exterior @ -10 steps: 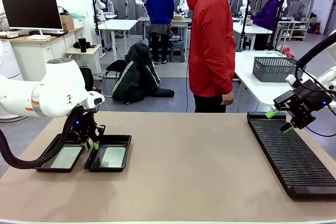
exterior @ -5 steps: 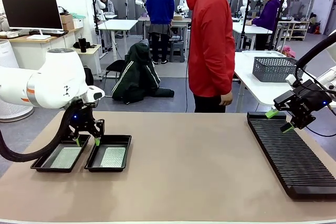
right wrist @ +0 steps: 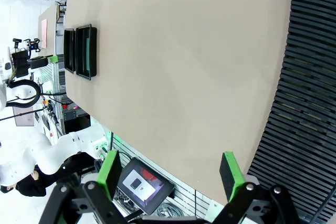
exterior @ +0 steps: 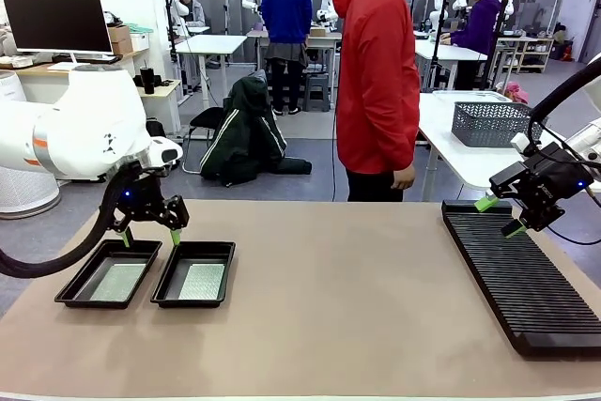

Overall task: Inspect and transfer BCBs to ESD trays.
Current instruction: Pick up the ESD tray and place it on the left side of the table.

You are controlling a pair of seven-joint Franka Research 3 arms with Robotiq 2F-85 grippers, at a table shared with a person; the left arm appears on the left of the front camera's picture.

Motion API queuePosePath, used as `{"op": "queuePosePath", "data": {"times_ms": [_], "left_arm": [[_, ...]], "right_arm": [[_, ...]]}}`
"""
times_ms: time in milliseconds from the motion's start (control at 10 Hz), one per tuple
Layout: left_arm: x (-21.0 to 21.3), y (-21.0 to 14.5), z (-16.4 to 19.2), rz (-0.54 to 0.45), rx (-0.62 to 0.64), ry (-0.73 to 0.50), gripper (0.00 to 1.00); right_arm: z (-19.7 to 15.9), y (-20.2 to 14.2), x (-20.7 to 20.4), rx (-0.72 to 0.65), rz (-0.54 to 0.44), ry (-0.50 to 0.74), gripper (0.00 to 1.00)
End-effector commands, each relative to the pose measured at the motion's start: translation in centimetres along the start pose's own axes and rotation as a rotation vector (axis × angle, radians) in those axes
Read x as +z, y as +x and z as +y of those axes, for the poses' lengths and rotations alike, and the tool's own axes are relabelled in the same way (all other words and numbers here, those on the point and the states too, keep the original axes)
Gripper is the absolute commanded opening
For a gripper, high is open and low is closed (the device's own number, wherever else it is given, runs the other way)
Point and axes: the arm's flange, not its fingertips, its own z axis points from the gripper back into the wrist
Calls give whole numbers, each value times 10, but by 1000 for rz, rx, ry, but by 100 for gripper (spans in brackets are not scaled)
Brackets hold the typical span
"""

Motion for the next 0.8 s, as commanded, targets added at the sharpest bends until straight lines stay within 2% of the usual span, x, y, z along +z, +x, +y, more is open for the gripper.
{"op": "queuePosePath", "data": {"times_ms": [0,700], "left_arm": [[15,1,0,7,-25,-7,100],[16,1,-1,-10,-11,-1,100]], "right_arm": [[2,-1,-1,-13,-6,-2,100],[2,-1,-1,-13,-6,-2,100]]}}
